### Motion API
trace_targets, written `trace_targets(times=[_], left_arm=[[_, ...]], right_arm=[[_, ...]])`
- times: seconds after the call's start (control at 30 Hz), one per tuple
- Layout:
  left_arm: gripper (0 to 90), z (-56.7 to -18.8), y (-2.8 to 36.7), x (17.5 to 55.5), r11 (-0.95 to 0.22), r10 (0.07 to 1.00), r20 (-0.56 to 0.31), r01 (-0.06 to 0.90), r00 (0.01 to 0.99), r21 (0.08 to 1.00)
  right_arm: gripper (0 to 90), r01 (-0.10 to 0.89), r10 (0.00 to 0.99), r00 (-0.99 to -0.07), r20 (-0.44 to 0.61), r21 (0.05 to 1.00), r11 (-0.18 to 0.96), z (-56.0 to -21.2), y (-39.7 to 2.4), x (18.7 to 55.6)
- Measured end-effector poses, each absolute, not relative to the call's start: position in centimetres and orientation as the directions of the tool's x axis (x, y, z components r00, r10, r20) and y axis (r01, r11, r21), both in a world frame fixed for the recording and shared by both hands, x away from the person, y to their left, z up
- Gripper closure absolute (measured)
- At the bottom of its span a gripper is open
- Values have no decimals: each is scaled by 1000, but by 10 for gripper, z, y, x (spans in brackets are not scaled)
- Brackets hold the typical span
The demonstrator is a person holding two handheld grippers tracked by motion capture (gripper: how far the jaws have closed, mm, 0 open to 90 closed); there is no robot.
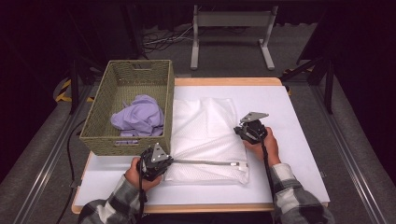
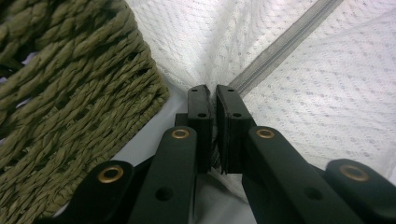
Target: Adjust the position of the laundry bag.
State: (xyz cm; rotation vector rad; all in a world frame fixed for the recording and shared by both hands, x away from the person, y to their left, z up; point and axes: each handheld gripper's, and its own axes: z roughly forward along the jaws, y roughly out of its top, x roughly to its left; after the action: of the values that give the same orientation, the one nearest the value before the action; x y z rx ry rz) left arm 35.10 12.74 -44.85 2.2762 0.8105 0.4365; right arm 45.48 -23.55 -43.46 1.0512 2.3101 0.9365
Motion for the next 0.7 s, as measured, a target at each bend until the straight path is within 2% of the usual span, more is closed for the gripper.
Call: trace_targets(times=[0.7], left_arm=[[738, -444, 134, 345, -559, 652, 78, 409, 754, 721]], right_arm=[[809, 455, 768, -630, -110, 749, 481, -432, -238, 452]])
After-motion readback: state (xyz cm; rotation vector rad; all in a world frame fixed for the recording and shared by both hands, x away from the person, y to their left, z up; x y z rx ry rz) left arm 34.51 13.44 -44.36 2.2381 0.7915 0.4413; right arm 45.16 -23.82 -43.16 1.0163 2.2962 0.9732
